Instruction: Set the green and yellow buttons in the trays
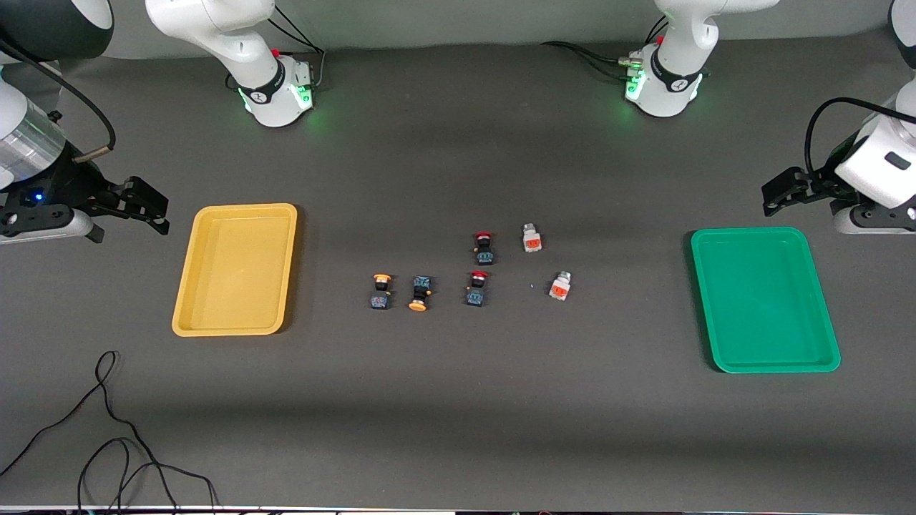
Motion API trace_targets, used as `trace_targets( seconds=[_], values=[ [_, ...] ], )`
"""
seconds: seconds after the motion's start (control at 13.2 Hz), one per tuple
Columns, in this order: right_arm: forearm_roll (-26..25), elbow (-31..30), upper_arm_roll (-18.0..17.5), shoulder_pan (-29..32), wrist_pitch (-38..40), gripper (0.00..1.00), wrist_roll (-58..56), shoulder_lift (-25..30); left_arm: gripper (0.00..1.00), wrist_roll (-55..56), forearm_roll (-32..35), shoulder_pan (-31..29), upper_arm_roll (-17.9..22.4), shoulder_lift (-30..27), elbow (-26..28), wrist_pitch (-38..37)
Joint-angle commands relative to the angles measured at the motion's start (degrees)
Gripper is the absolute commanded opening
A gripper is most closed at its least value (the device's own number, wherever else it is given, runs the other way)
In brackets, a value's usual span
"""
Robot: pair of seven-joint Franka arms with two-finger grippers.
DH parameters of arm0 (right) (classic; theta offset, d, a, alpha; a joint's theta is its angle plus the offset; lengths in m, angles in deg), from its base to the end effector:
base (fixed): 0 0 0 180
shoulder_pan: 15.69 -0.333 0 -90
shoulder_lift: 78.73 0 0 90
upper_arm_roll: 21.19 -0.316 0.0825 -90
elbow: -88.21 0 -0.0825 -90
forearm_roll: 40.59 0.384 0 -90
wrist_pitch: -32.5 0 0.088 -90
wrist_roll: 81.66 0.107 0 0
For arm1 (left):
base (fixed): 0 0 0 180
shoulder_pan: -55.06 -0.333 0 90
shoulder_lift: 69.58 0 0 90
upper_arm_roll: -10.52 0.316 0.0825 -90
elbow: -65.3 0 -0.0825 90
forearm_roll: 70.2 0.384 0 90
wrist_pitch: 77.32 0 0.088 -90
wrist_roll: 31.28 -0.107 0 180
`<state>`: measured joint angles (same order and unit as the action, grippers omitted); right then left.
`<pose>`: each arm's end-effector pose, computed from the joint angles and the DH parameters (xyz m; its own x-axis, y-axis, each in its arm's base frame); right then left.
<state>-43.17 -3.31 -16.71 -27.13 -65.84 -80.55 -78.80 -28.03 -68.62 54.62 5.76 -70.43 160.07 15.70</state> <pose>0.5653 0.0648 0.6249 0.9871 0.1076 0.1182 0.1032 -0.9937 0.0428 0.5515 -0.0392 0.5979 0.9997 -0.0201 -0.0141 -0.0205 -0.9994 -0.0296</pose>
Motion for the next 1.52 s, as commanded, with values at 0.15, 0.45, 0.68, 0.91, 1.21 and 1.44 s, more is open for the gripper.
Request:
trace_targets(
  seconds=[0.15, 0.45, 0.68, 0.91, 1.21, 1.44],
  values=[
    [-0.8, 1.7, -0.4, -0.5, 2.1, 1.00, 1.4, -1.1, 1.00, 0.6, 0.0, 0.0, -0.1, -0.5, -0.4, -0.9],
    [-0.8, 1.7, -0.3, -0.4, 2.6, 1.00, 1.4, -1.2, 1.00, 0.7, 0.0, 0.1, 0.0, -0.5, -0.5, -0.9],
    [-0.7, 1.8, -0.3, -0.3, 3.2, 1.00, 1.4, -1.2, 1.00, 0.6, 0.0, 0.0, 0.0, -0.5, -0.4, -0.9],
    [-0.5, 3.1, -0.1, 0.0, 3.2, 1.00, 1.5, -1.5, 1.00, 0.7, 0.0, 0.1, -0.1, -0.5, -0.3, -1.0],
    [0.3, 3.6, 0.8, 0.1, 3.2, 1.00, 1.7, -2.6, 1.00, 0.9, 0.0, 0.5, -0.3, -1.3, -0.3, -1.8],
    [0.4, 3.4, 1.4, 0.3, 3.2, 1.00, 1.7, -2.5, 1.00, 1.8, -0.2, 0.6, -3.5, -1.7, -0.2, -1.9]
  ],
)
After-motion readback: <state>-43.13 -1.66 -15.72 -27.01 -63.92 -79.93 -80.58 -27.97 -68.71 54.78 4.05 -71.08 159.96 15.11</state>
